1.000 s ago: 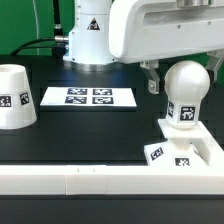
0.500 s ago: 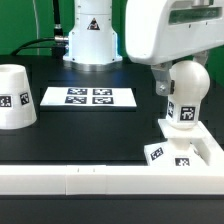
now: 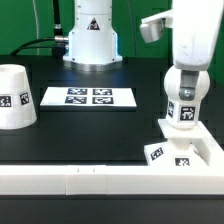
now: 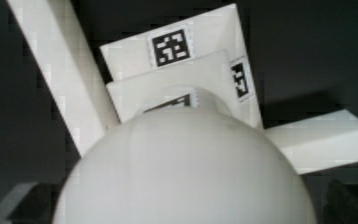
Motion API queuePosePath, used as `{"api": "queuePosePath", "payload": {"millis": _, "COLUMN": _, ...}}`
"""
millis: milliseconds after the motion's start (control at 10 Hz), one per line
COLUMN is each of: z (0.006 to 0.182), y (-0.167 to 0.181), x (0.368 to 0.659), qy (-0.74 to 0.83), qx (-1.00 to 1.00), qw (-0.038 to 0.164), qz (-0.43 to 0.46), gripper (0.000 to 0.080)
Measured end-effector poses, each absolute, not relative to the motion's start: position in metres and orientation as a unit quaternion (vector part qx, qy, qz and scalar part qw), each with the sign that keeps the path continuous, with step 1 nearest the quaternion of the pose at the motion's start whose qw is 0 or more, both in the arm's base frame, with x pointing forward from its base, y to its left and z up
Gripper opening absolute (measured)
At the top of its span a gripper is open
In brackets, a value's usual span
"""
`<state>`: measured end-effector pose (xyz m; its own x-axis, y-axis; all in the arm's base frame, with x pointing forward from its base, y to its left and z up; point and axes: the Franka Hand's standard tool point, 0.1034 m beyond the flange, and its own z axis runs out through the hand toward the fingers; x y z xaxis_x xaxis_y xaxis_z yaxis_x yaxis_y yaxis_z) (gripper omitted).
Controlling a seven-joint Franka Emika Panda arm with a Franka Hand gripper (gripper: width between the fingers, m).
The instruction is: Assemble lamp
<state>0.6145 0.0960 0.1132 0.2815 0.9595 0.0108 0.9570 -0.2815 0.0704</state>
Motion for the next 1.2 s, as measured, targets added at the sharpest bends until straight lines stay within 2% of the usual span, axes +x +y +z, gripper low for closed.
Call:
{"api": "queuePosePath", "payload": {"millis": 500, "z": 0.1128, "y": 0.0948, "x": 0.6151, "qy": 0.695, "qx": 0.718, "qw": 0.044, "qz": 0.012, "gripper": 0.0698}}
{"api": "queuePosePath", "payload": {"millis": 800, "z": 0.1126, "y": 0.0917, "x": 0.6151, "qy": 0.705, "qx": 0.707, "qw": 0.045, "qz": 0.009, "gripper": 0.0687}}
{"api": "queuePosePath", "payload": {"millis": 900, "z": 0.1126, "y": 0.0915, "x": 0.6151, "qy": 0.699, "qx": 0.713, "qw": 0.044, "qz": 0.01, "gripper": 0.0576}}
{"api": "queuePosePath", "payload": {"millis": 1200, "z": 0.1126, "y": 0.0915, "x": 0.6151, "qy": 0.666, "qx": 0.744, "qw": 0.043, "qz": 0.012, "gripper": 0.0577}}
